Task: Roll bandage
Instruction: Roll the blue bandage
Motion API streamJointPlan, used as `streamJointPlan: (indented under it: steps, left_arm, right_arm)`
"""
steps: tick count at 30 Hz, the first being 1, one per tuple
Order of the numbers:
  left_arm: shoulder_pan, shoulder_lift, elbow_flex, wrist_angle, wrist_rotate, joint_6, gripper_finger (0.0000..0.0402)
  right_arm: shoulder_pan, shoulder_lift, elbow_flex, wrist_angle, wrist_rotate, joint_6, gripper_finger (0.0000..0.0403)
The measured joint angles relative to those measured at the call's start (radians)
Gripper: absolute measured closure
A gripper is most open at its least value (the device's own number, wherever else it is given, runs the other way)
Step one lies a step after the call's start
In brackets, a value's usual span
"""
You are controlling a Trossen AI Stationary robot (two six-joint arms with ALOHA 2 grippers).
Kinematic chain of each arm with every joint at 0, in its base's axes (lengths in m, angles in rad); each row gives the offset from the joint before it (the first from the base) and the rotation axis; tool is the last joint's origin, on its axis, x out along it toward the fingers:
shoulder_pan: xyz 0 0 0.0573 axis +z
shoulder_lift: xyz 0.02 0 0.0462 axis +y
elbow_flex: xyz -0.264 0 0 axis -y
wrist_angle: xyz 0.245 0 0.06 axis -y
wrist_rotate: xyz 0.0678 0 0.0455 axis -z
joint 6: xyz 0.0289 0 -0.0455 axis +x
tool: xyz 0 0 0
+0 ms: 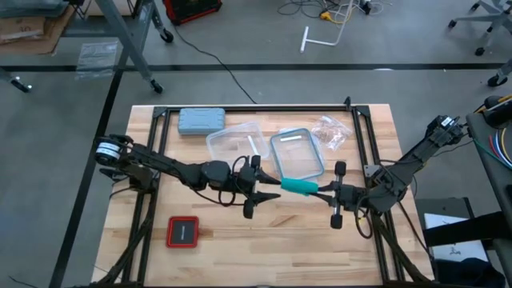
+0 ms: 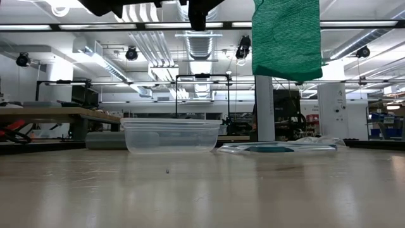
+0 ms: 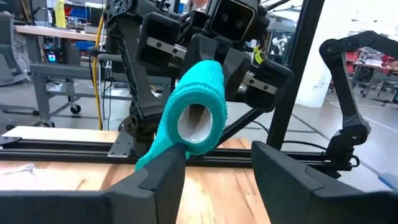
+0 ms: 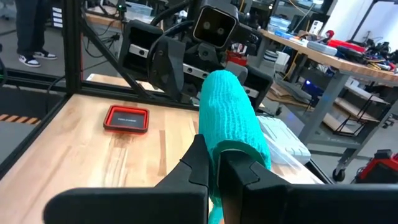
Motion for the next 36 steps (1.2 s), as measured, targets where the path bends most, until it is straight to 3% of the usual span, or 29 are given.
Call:
streamJointPlan:
  steps: [6,16,24,36]
  left_arm:
    - [-0.003,0.0,0.0,0.001,-0.078,0.117,0.0238]
    - [-0.005,0.0,0.003,0.028,-0.086,0.269,0.0236]
    - [-0.005,0.006,0.011,0.037,-0.081,0.228,0.0246]
    - [0.002,0.062,0.151,-0.121,-0.097,0.173,0.026]
  right_arm:
    - [-0.001,0.0,0.0,-0.017,0.004,0.003,0.04]
    - [-0.001,0.002,0.0,-0.022,-0.003,0.013,0.04]
    - [-0.001,0.002,0.0,-0.02,-0.003,0.014,0.04]
    - [0.002,0.0,-0.002,-0.022,0.006,0.056,0.04]
